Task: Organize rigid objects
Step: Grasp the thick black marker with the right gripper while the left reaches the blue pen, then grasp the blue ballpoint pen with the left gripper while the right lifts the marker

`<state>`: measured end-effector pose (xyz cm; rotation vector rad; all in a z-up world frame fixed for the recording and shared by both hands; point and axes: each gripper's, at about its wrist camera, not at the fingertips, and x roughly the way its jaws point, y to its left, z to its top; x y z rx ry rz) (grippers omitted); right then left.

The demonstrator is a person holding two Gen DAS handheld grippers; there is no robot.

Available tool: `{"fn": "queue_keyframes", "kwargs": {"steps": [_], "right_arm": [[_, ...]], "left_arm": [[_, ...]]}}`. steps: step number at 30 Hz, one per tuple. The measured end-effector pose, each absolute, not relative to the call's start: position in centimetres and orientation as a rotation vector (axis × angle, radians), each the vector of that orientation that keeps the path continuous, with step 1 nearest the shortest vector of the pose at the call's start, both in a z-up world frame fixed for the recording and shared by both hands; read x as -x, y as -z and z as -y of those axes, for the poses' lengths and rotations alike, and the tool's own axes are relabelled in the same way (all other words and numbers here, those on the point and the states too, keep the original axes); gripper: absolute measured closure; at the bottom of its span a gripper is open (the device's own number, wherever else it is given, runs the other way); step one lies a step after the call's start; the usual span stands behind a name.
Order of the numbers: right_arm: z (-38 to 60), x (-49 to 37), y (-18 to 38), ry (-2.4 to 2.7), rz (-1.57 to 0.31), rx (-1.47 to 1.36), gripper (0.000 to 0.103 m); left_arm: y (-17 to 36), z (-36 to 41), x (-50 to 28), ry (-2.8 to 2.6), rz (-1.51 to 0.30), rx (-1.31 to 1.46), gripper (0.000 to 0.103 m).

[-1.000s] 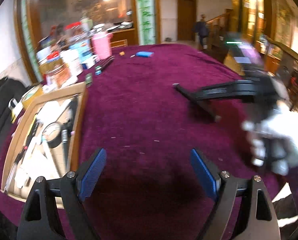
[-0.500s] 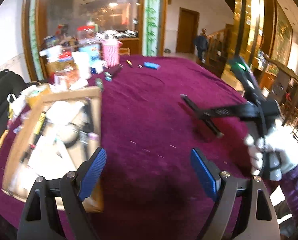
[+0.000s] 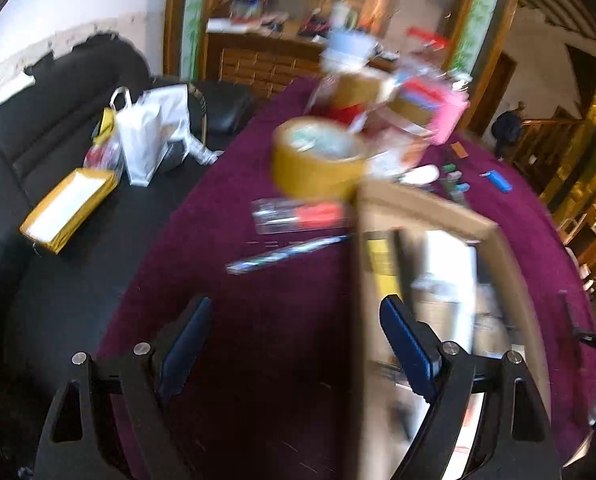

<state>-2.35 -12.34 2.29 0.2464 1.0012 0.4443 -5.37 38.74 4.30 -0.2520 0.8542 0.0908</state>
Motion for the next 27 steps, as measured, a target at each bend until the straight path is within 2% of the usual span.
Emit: {"fn": "queue_keyframes", "kwargs": {"steps": [3,8,11,15,22,27], "right_arm": [[11.4,2.4,-2.7,-0.433,-1.007,-0.232,0.087],[10.0,1.8,-2.7,-0.424,-1.026,-0.235,0.087],[8.9,1.4,-2.3,-0.434,-1.041,-0.235,0.087],[7.5,1.3,-1.8,-0.452,-1.056,-0.229,0.087],[6.7,1.1,-1.8,-0.464,-1.048,-0.211,0.087],[7.2,1.4,-1.9,-0.475,-1.035,-0.228,0.087]], "left_arm": [[-2.4,-39.9,3.4,-0.055,-0.909,0.209,0.023],[-2.6,-38.9,1.8,0.033,-0.905,0.109,0.023],[-1.4,-37.9,0.3,0.045,-0.970,0.013,0.024],[-1.4,-37.2,0.5,0.076,-0.981,0.043,0.088],[-2.9,-35.4,3.2,0.072,-0.916,0.070,0.094],[-6.5,-35.8,6.0,0.053,-0.807,0.133,0.094]]}}
